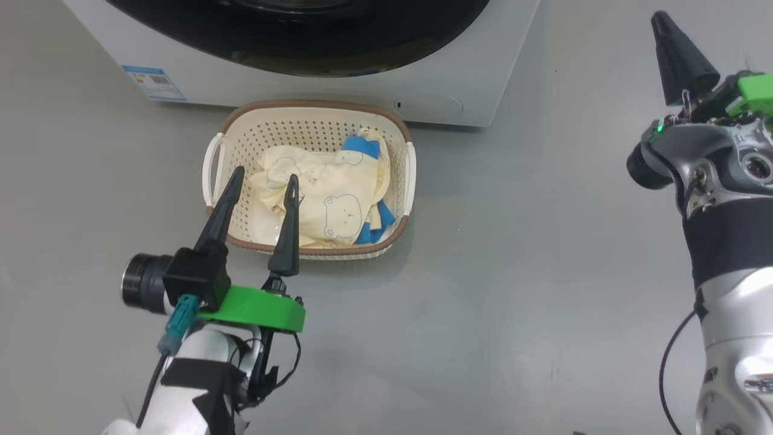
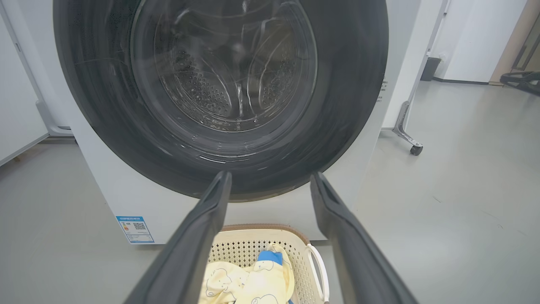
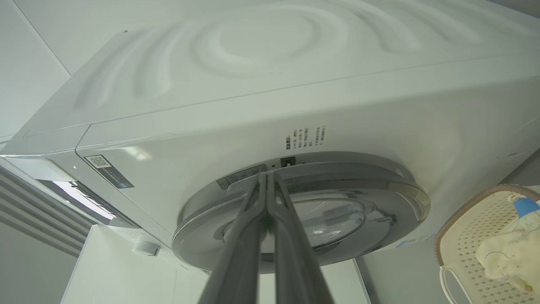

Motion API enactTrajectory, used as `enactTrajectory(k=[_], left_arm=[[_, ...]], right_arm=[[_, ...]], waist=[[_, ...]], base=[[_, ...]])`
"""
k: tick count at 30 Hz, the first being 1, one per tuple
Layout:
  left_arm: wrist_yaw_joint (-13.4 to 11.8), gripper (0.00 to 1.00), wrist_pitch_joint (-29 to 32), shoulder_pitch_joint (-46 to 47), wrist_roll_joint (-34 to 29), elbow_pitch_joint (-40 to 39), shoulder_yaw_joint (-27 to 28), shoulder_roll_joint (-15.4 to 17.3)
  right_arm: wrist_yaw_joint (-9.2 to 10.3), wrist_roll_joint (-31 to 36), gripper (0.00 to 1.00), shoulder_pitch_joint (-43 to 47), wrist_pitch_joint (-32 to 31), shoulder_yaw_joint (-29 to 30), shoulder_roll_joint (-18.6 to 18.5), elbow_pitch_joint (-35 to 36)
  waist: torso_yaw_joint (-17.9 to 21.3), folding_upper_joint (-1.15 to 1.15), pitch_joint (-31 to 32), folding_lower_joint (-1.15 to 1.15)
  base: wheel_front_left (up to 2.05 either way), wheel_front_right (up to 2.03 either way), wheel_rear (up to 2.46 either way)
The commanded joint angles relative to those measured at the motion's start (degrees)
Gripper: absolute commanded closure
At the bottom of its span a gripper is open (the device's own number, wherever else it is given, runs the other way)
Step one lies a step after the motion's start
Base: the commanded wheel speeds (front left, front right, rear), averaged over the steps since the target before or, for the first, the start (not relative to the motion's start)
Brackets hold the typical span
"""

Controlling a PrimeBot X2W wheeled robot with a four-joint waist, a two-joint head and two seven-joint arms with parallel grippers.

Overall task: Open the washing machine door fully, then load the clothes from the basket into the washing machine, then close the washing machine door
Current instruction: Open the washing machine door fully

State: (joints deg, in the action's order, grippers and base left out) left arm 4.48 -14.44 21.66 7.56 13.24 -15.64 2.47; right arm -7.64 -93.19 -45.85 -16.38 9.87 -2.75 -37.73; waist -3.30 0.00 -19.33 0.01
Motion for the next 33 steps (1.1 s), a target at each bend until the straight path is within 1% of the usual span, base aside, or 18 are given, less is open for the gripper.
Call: enactTrajectory(k=[1, 8, 11, 12, 24, 33], left_arm=[[-0.2, 0.0, -0.6, 2.0, -0.1, -2.0, 1.3, 0.5], [-0.3, 0.0, -0.6, 3.2, 0.2, -2.0, 0.1, 0.5], [-0.3, 0.0, -0.6, 3.7, 0.4, -2.1, -0.4, 0.4], [-0.3, 0.0, -0.6, 3.7, 0.4, -2.1, -0.4, 0.4], [-1.6, 0.0, -0.6, 6.5, 2.0, -3.5, -3.7, 0.4], [-2.9, 0.0, -0.6, 8.7, 3.2, -4.3, -5.9, 0.4]], right_arm=[[0.15, -1.6, 1.0, -4.0, -1.2, -1.3, -0.1, 0.6], [0.15, -5.0, 1.0, -13.0, -3.9, -2.8, -0.1, -6.4], [0.15, -4.7, 1.0, -16.9, -4.1, -3.8, -0.3, -9.1], [0.15, -4.7, 1.0, -16.9, -4.1, -3.8, -0.3, -9.1], [0.15, -1.1, 1.0, -32.4, -4.0, -8.3, -1.1, -20.9], [0.15, 2.4, 1.0, -40.3, -4.4, -12.1, -0.9, -26.8]], waist=[[-0.6, 0.0, -0.7, -0.01], [-2.3, 0.0, -2.5, -0.01], [-3.0, 0.0, -3.3, -0.01], [-3.0, 0.0, -3.3, -0.01], [-5.8, 0.0, -8.3, -0.01], [-7.5, 0.0, -11.5, -0.01]], base=[[0.0, 0.0, 0.0], [0.0, 0.0, 0.0], [0.0, 0.0, 0.0], [0.0, 0.0, 0.0], [0.0, 0.0, 0.0], [0.0, 0.0, 0.0]])
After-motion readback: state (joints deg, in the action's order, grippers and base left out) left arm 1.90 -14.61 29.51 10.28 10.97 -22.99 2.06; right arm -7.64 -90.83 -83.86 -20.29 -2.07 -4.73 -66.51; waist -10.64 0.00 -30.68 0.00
